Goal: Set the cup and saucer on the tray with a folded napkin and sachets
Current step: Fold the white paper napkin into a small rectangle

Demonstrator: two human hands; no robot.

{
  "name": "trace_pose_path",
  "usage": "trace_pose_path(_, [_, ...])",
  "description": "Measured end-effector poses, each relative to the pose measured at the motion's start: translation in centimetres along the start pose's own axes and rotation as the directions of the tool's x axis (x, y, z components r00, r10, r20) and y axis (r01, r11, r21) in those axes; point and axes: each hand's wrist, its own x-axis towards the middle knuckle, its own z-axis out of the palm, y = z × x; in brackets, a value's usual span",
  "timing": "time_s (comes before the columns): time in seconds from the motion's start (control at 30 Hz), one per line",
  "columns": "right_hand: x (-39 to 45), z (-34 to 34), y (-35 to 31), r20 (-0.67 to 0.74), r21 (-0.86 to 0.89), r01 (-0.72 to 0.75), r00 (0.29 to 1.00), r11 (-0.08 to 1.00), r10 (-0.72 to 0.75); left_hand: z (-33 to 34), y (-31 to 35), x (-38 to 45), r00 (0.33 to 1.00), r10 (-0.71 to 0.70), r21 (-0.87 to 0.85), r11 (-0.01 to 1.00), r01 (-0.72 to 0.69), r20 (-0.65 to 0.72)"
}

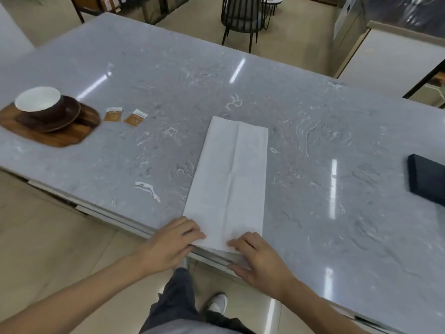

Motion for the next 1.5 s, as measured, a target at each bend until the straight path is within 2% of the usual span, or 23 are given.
trace_pose_path(0.27, [-1.8,-0.7,0.3,-0.075,0.042,-0.017,0.997,0.999,0.02,-1.9,0.9,-0.8,0.999,-0.018,-0.111,0.994,0.013,-0.05])
trace_pose_path(0.47, [-2.6,-1.7,0.8,-0.211,0.042,-0.068,0.975,0.997,0.075,-4.6,2.3,0.4,0.969,-0.213,-0.369,0.916,0.154,-0.124])
trace_pose_path(0.7, [-2.4,-4.1,1.5,-0.357,0.036,-0.082,0.93,0.996,0.09,-6.7,2.5,1.5,0.955,-0.209,-0.397,0.911,0.112,-0.21])
trace_pose_path(0.8, [-2.1,-5.4,1.3,-0.396,0.116,-0.075,0.911,0.99,0.115,-7.9,2.3,1.7,0.952,-0.202,-0.374,0.921,0.106,-0.229])
trace_pose_path(0.93, [-1.6,-7.9,0.6,-0.438,0.316,-0.066,0.875,0.947,0.207,-10.1,1.6,2.2,0.96,-0.172,-0.21,0.97,0.125,-0.222])
trace_pose_path(1.0, [-1.1,-9.0,0.1,-0.425,0.37,-0.063,0.875,0.927,0.23,-11.1,1.4,2.8,0.959,-0.189,-0.201,0.969,0.146,-0.212])
trace_pose_path(1.13, [0.1,-11.1,-0.5,-0.418,0.438,-0.082,0.863,0.895,0.283,-12.8,1.2,4.0,0.916,-0.279,-0.321,0.929,0.183,-0.287])
trace_pose_path(1.33, [4.2,-14.3,0.8,-0.484,0.58,-0.057,0.778,0.813,0.4,-15.4,-0.7,7.8,0.827,-0.444,-0.627,0.765,0.15,-0.344])
trace_pose_path(1.5, [10.3,-16.5,4.2,-0.469,0.666,-0.083,0.726,0.741,0.503,-16.3,-5.3,14.0,0.803,-0.478,-0.656,0.739,0.15,-0.355])
